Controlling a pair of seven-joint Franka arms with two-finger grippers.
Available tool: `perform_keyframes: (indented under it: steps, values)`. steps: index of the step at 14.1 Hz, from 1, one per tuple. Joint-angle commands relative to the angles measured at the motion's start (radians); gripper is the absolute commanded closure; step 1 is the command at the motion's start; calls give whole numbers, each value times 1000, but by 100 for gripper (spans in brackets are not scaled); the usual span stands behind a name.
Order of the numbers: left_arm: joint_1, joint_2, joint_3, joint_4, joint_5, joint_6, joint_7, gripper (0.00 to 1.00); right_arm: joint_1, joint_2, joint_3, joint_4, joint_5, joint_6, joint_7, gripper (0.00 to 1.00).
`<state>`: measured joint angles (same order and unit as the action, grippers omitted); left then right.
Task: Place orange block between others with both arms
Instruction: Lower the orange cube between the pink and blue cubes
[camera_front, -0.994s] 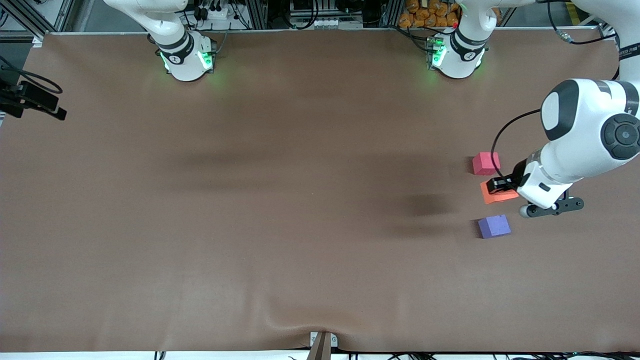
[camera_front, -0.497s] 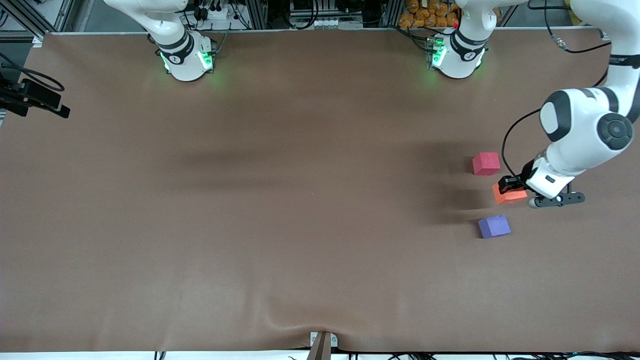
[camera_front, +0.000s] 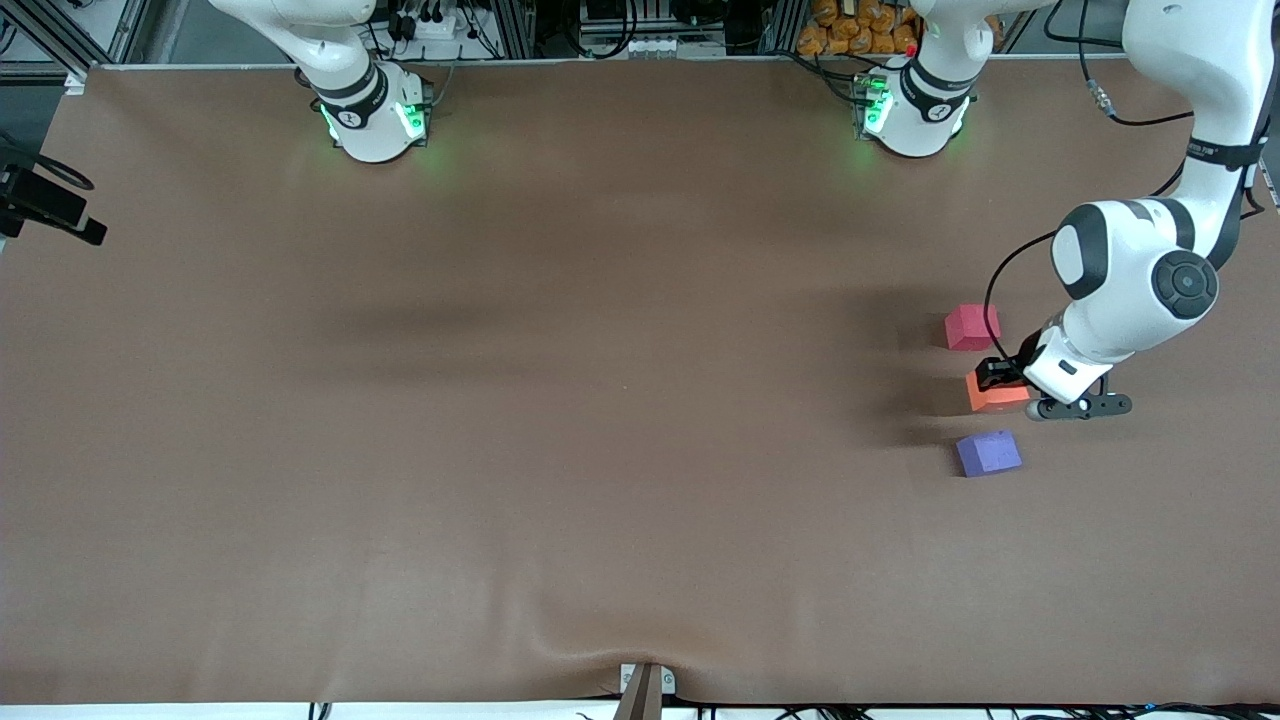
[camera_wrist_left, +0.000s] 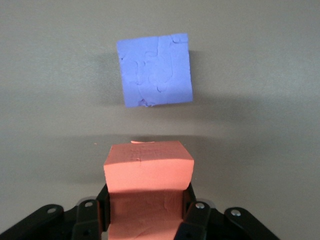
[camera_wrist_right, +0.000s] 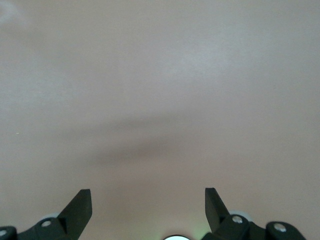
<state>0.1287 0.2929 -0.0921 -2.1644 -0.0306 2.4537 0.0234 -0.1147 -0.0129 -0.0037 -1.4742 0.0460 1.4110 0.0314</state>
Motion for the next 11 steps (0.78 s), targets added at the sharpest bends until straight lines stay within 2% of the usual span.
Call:
perform_keyframes:
  steps: [1, 11]
  values:
    - [46, 23, -11, -5, -46, 31, 85, 100, 6, 8, 11, 11, -41, -1, 2, 0]
    - [46, 57, -31, -18, -78, 87, 107, 100, 36, 21, 13, 6, -32, -12, 5, 0]
